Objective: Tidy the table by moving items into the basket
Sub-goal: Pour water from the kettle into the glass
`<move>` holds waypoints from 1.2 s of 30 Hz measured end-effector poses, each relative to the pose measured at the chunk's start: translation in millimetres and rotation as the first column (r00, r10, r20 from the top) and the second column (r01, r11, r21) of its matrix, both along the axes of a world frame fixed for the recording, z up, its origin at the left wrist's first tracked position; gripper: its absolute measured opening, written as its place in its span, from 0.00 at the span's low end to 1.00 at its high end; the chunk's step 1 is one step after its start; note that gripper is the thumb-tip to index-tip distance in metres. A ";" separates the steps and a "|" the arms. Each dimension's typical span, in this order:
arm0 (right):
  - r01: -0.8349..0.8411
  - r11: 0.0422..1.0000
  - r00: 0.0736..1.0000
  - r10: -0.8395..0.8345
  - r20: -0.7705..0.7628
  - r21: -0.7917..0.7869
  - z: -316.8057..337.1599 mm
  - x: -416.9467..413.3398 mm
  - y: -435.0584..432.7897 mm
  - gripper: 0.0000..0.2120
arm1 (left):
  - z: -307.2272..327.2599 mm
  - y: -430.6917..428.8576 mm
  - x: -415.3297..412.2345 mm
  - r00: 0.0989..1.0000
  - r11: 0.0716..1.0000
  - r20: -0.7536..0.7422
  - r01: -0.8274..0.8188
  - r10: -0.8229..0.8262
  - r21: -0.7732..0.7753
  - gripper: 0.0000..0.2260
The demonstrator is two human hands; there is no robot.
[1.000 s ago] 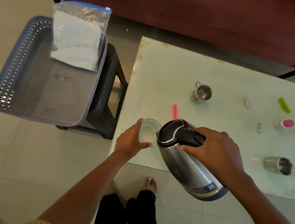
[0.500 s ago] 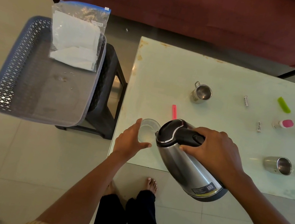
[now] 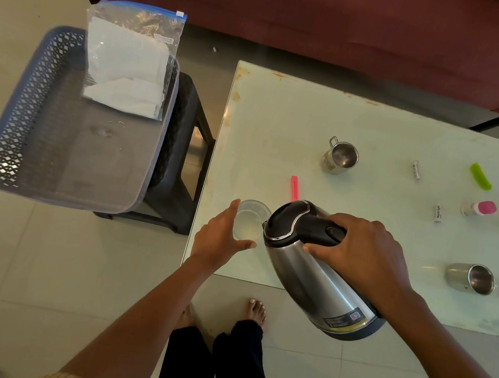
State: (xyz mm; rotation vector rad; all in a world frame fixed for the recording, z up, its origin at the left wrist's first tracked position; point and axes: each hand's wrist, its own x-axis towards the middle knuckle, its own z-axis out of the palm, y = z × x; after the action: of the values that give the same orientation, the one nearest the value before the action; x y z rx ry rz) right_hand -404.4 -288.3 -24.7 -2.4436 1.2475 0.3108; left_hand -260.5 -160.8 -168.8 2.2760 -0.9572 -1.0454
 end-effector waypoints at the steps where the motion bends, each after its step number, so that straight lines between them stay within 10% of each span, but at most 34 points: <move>1: -0.001 1.000 1.000 0.001 0.000 -0.001 0.2 0.0 0.0 0.23 | 0.0 -0.1 -0.1 1.000 1.000 -0.001 0.000 0.000 0.000 0.39; 36: -0.019 1.000 1.000 0.019 -0.012 0.013 -1.4 0.1 -7.6 0.20 | -4.5 -0.8 -0.4 1.000 1.000 0.005 0.002 -0.002 0.020 0.40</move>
State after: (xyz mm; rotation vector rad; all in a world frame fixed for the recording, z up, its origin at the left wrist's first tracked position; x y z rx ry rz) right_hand -404.3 -295.8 -26.1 -2.4478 1.2247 0.3384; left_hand -260.9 -161.7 -173.3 2.2954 -0.9551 -1.0555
